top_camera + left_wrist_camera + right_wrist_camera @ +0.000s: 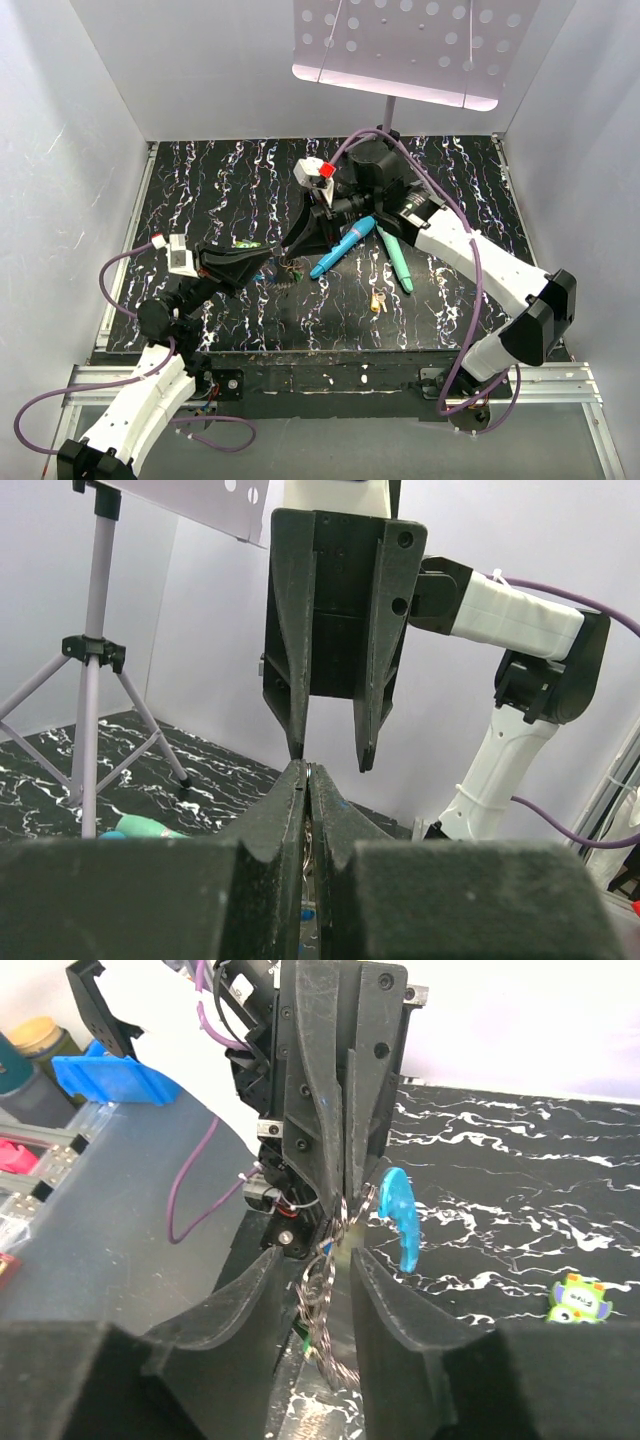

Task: Put the keys on the keyring
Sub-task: Adjust the keyring.

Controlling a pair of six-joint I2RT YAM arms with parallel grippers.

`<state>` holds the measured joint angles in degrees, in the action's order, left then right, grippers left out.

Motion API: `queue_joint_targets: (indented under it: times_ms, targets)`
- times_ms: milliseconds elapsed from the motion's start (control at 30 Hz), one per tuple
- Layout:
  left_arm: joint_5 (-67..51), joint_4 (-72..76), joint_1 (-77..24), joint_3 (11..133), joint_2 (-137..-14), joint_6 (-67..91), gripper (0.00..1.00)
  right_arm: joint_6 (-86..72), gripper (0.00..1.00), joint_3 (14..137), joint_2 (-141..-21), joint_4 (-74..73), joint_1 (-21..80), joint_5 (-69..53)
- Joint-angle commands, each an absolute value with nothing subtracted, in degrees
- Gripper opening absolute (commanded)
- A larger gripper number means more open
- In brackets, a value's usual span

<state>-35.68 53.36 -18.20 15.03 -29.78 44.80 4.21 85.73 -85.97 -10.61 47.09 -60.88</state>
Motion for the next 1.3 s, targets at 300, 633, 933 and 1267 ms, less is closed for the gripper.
queue_joint_targets:
  times_ms: [300,633,933,1267]
  targets:
    - [-35.8,52.0,-18.3,17.8,-28.7,44.1,0.00,-1.9,0.24,90.6,-90.6,-8.0,48.7,-62.4]
    - [-33.5,50.3,-18.3,16.8,-26.7,43.2,0.00,-0.2,0.25,90.0,-90.4,-10.5,50.0,-62.8]
    - [-33.6,49.4,-18.4,17.1,-26.2,43.8,0.00,-0.8,0.17,91.6,-91.7,-10.5,51.0,-62.6]
    - [-33.7,44.7,-18.4,17.8,-25.3,43.6,0.00,-2.5,0.01,92.7,-91.8,-11.6,51.2,-62.2]
